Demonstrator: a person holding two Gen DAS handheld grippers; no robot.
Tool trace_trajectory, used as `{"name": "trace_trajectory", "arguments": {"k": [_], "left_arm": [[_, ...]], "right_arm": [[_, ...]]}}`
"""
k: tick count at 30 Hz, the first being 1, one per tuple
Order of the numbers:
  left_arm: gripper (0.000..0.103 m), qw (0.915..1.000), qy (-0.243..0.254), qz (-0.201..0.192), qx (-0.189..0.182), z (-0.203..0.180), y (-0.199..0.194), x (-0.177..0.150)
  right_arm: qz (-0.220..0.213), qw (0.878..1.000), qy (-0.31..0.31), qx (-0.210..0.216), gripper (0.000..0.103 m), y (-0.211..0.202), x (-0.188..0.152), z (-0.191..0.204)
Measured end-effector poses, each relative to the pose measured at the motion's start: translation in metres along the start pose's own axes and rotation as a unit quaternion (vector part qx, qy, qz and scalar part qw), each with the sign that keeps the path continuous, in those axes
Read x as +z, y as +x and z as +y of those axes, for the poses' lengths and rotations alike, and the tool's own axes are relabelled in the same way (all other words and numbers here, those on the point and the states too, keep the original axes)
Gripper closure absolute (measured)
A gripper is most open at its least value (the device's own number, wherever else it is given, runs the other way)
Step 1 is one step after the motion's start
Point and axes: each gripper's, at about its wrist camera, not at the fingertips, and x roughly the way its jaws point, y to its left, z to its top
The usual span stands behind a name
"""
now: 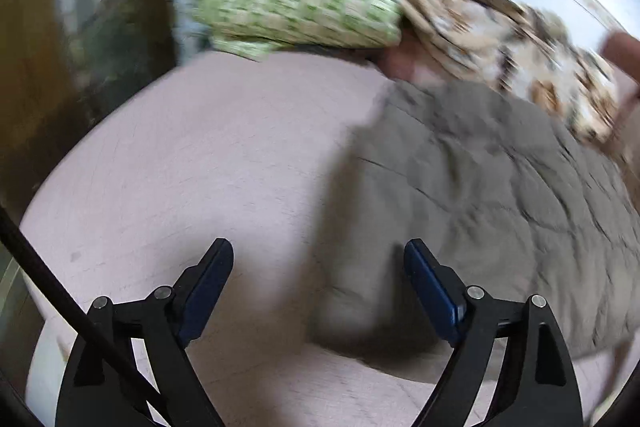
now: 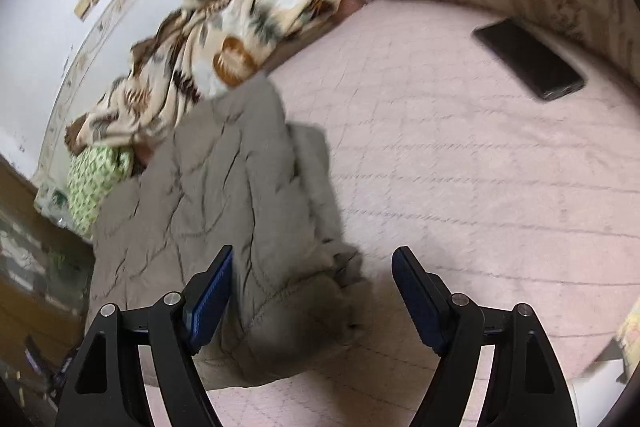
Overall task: Fold large clothes
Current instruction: 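Open both tools and release the jacket bundle onto the bed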
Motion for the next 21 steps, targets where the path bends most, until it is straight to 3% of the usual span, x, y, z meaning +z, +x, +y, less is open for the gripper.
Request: {"name": "trace_trajectory", "arguments": {"k": [2, 4, 6, 9, 11, 14, 18, 21], "left_arm": [[0.016, 0.9990, -0.012, -0.022, 0.036, 0.009, -0.006, 0.004], [0.016, 0.9971, -0.041, -0.052, 0.038, 0.020, -0.017, 0.007], [0.016, 0.9958, -0.050, -0.076, 0.012, 0.019, -0.026, 0.009], [0.016, 0.9940, -0.018, -0.102, -0.034, -0.006, -0.037, 0.008], [0.016, 0.9922, 0.013, -0.105, -0.066, -0.027, -0.039, 0.003], [0.016, 0.9869, 0.074, -0.092, -0.110, -0.072, -0.034, -0.006], [0.016, 0.9827, 0.123, -0.076, -0.116, -0.106, -0.026, -0.016], [0.016, 0.9830, 0.127, -0.066, -0.115, -0.111, -0.019, -0.017]], "right_arm": [[-0.024, 0.999, -0.004, -0.021, 0.021, -0.011, 0.002, 0.000], [-0.057, 0.997, -0.008, -0.048, 0.022, -0.025, 0.004, 0.001], [-0.101, 0.994, -0.024, -0.034, 0.023, -0.041, 0.006, 0.010], [-0.134, 0.985, -0.109, -0.012, 0.024, -0.048, -0.002, 0.048], [-0.123, 0.977, -0.171, 0.017, 0.024, -0.040, -0.015, 0.079], [-0.103, 0.967, -0.232, 0.018, 0.024, -0.022, -0.033, 0.112], [-0.083, 0.962, -0.260, -0.009, 0.024, -0.005, -0.041, 0.121], [-0.067, 0.968, -0.241, -0.030, 0.024, 0.005, -0.037, 0.107]]}}
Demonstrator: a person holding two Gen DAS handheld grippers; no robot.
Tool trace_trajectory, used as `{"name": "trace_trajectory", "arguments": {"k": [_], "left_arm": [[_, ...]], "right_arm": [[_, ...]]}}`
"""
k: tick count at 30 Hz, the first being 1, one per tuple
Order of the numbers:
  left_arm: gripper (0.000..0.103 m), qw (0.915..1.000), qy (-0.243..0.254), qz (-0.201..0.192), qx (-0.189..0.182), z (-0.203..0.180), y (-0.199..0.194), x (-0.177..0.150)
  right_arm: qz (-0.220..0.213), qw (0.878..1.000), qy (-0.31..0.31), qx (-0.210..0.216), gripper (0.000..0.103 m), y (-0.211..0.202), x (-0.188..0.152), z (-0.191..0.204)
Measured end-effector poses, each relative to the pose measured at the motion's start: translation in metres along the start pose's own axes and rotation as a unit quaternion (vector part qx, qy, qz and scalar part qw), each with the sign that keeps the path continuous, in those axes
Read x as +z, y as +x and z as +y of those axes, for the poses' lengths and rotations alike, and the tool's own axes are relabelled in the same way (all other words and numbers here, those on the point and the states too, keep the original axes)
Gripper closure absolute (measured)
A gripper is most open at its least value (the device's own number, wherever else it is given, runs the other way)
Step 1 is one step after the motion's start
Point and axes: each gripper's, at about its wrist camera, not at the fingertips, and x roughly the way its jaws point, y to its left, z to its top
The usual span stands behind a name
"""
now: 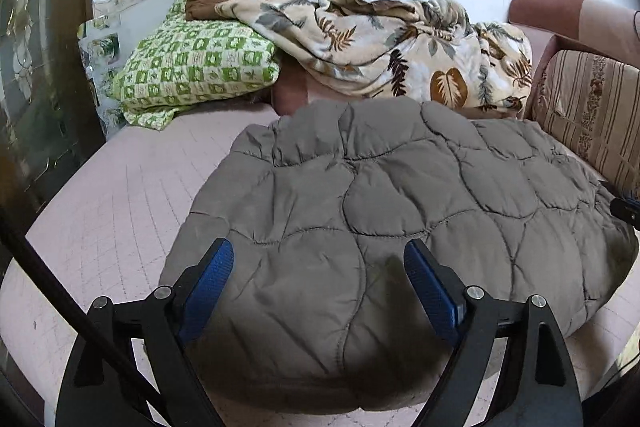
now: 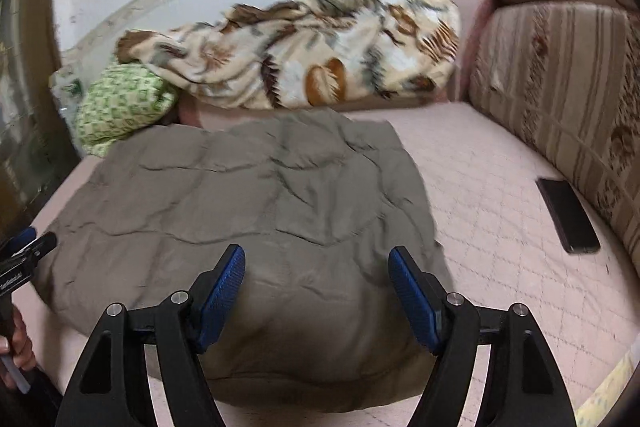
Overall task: Fold large clothes
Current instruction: 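Open both tools and release the jacket bundle onto the bed, then press and smooth the folded jacket flat with both open tools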
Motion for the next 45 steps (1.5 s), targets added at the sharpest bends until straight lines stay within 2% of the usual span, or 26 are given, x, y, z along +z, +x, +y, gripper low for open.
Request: {"name": "trace_trajectory", "arguments": {"k": [4, 7, 11, 15, 17, 21, 23, 26, 32, 37, 39, 41, 45], "left_arm": [[0.016, 0.9982, -0.037, 0.046, 0.006, 0.018, 0.021, -0.003], [0.016, 0.9933, -0.081, 0.082, -0.013, 0.035, 0.036, -0.005], [0.016, 0.9928, -0.080, 0.089, -0.013, 0.035, 0.040, -0.009], [0.016, 0.9942, -0.070, 0.082, 0.001, 0.030, 0.041, -0.008], [0.016, 0.9952, -0.069, 0.069, 0.007, 0.029, 0.034, -0.007], [0.016, 0.9973, -0.066, 0.031, 0.013, 0.030, 0.018, -0.001], [0.016, 0.9983, -0.057, 0.002, 0.013, 0.027, 0.007, 0.003], [0.016, 0.9990, -0.039, -0.022, 0.004, 0.017, -0.002, 0.005], [0.016, 0.9990, 0.021, -0.037, -0.012, -0.016, -0.008, 0.001], [0.016, 0.9971, 0.066, -0.030, -0.022, -0.042, -0.006, -0.007], [0.016, 0.9965, 0.078, -0.020, -0.025, -0.049, -0.001, -0.010], [0.016, 0.9965, 0.080, -0.007, -0.025, -0.052, 0.005, -0.013], [0.014, 0.9971, 0.066, 0.018, -0.034, -0.049, 0.015, -0.013]], "right_arm": [[0.030, 0.998, 0.052, 0.006, 0.025, 0.015, -0.002, -0.028], [0.063, 0.995, 0.076, -0.013, 0.024, 0.028, -0.007, -0.039], [0.107, 0.984, 0.143, 0.007, 0.017, 0.048, -0.015, -0.060], [0.103, 0.982, 0.156, 0.001, 0.016, 0.043, -0.016, -0.064], [0.080, 0.986, 0.143, -0.014, 0.016, 0.031, -0.013, -0.059], [-0.002, 0.995, 0.083, -0.053, 0.016, -0.004, -0.001, -0.038], [-0.036, 0.997, 0.051, -0.055, 0.016, -0.017, 0.003, -0.024], [-0.061, 0.997, 0.003, -0.037, 0.016, -0.024, 0.005, 0.001], [-0.045, 0.997, -0.054, 0.009, 0.016, -0.008, -0.001, 0.051], [-0.037, 0.994, -0.099, 0.016, 0.016, -0.002, -0.016, 0.082], [-0.021, 0.994, -0.108, 0.018, 0.016, 0.006, -0.020, 0.090], [-0.002, 0.994, -0.110, 0.009, 0.016, 0.015, -0.025, 0.092], [0.030, 0.996, -0.086, 0.021, 0.016, 0.032, -0.025, 0.086]]}}
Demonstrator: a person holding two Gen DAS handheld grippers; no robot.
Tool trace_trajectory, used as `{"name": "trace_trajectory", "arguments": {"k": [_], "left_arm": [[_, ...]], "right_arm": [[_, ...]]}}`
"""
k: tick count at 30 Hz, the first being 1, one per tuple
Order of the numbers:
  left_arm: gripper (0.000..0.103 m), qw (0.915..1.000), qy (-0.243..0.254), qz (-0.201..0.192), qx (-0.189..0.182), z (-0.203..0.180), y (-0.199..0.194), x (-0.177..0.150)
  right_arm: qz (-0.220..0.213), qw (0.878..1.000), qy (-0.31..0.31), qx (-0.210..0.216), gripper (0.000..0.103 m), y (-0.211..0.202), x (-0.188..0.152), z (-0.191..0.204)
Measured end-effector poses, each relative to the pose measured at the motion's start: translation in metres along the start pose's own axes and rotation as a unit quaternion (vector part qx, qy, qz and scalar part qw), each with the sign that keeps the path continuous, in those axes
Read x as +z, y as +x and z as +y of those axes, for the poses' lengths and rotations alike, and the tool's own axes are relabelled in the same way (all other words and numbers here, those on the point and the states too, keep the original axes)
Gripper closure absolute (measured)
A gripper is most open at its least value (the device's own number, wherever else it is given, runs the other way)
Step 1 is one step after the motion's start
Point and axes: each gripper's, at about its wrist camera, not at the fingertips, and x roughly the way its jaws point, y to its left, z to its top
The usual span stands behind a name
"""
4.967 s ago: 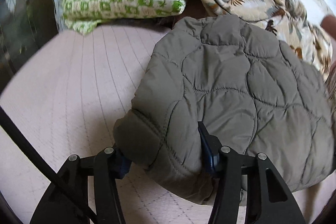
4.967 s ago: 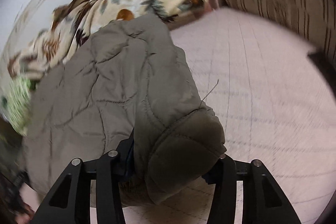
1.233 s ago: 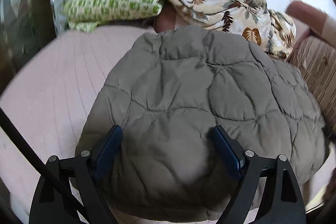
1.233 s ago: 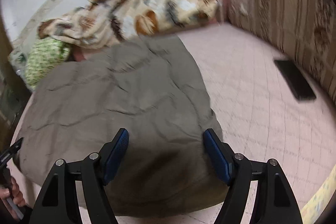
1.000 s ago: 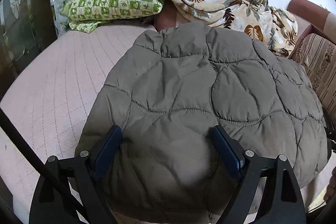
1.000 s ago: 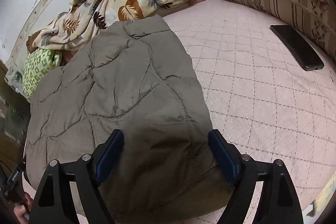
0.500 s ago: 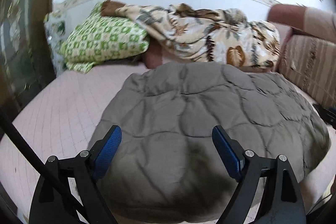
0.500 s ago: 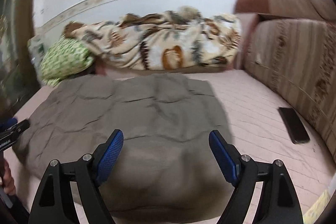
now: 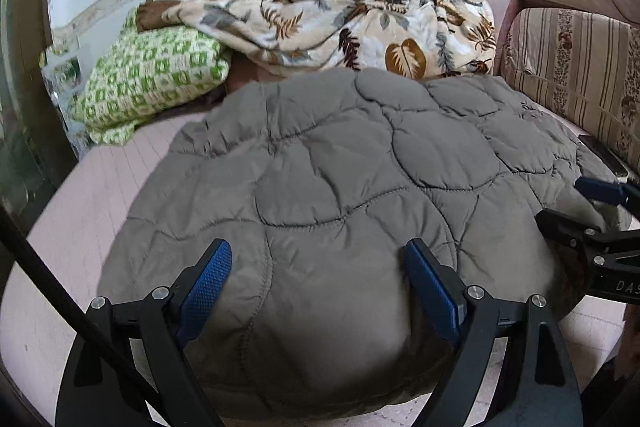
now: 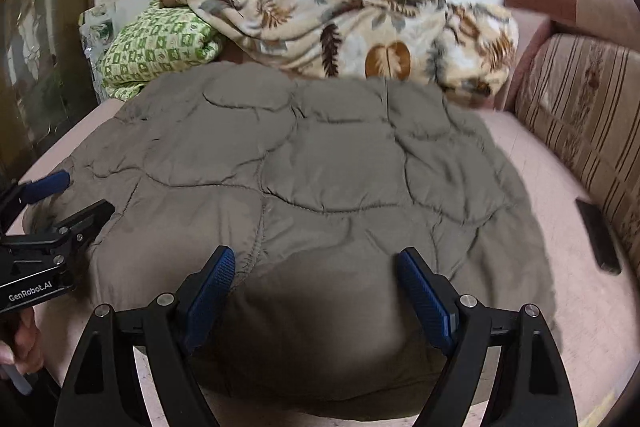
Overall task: Fold large clothes
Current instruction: 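Press and smooth the folded jacket flat with both open tools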
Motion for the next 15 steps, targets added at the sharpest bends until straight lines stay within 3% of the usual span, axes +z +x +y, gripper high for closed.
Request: {"name": "trace_trajectory", "arguments": {"k": [6, 15], "left_arm": [[0.013, 0.9999, 0.000, 0.011, 0.001, -0.001, 0.007, -0.003], [0.012, 0.9999, 0.002, 0.011, 0.002, -0.002, 0.007, -0.004]], "right_arm": [[0.023, 1.000, 0.010, 0.004, 0.013, 0.012, -0.003, 0.000], [0.025, 1.000, 0.013, 0.005, 0.012, 0.013, -0.003, 0.000]]}}
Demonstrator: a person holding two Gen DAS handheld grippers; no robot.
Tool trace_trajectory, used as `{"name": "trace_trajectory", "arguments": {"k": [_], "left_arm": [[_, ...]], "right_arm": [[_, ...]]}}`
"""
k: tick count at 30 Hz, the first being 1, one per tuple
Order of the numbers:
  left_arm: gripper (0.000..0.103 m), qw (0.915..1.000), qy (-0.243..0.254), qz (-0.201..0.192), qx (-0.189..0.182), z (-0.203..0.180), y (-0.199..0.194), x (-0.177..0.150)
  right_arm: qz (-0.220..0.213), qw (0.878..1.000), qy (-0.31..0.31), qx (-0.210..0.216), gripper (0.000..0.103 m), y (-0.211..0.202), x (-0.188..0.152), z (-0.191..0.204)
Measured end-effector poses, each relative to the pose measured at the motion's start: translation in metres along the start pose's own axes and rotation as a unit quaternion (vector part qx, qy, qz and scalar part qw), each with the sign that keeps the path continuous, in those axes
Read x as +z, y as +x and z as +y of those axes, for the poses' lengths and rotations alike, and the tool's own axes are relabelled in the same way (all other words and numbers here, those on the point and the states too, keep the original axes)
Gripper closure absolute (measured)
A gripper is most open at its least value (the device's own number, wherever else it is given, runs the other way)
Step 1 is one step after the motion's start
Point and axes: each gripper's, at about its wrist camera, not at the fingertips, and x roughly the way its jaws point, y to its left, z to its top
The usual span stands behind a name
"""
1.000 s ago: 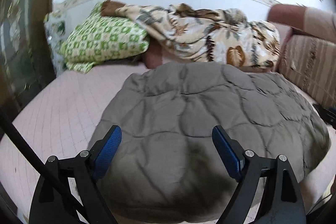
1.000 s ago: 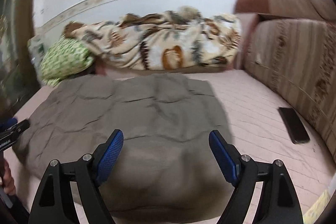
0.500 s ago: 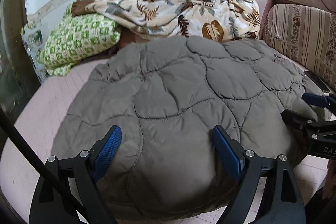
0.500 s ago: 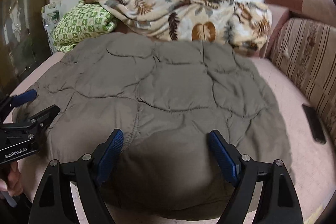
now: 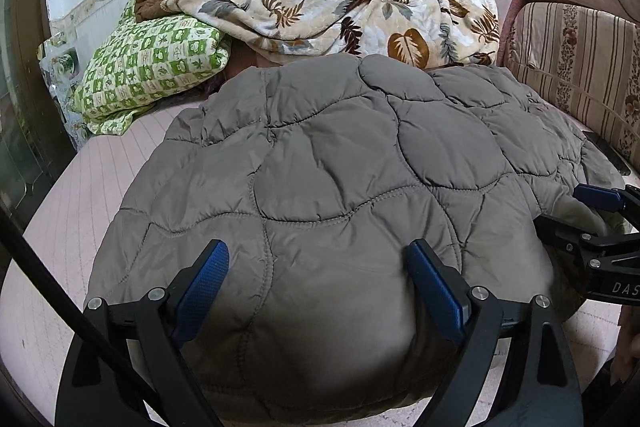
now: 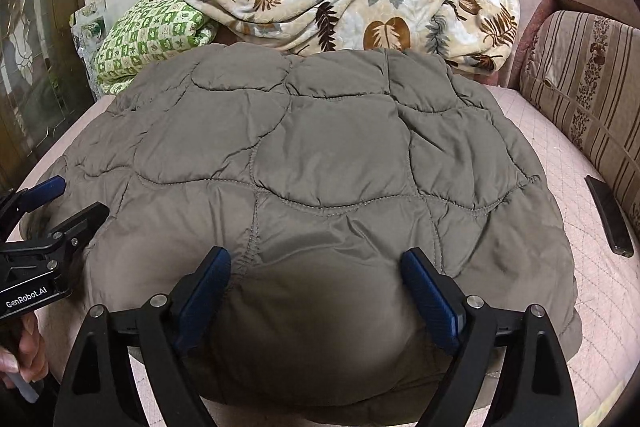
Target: Fold large clothes
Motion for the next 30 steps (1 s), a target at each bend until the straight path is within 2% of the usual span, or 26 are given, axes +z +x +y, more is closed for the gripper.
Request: {"name": "trace_trajectory", "arguments": {"k": [7, 13, 24, 30], "left_arm": [[0.012, 1.0000, -0.003, -0.005, 0.000, 0.000, -0.001, -0.001], [0.013, 0.9996, -0.010, -0.025, 0.001, 0.003, -0.020, -0.002], [0.013, 0.9995, 0.011, -0.029, -0.003, -0.016, -0.049, -0.021], [0.013, 0.9993, 0.009, -0.036, -0.005, -0.020, -0.075, -0.035]], "right_arm": [[-0.003, 1.000, 0.004, -0.001, 0.012, -0.001, -0.001, -0.001], [-0.028, 0.999, 0.031, 0.007, 0.012, -0.024, -0.006, -0.008], [-0.046, 0.999, 0.017, 0.005, 0.012, -0.063, -0.037, 0.002], [-0.051, 0.998, 0.026, 0.023, 0.012, -0.083, -0.052, 0.003]]}}
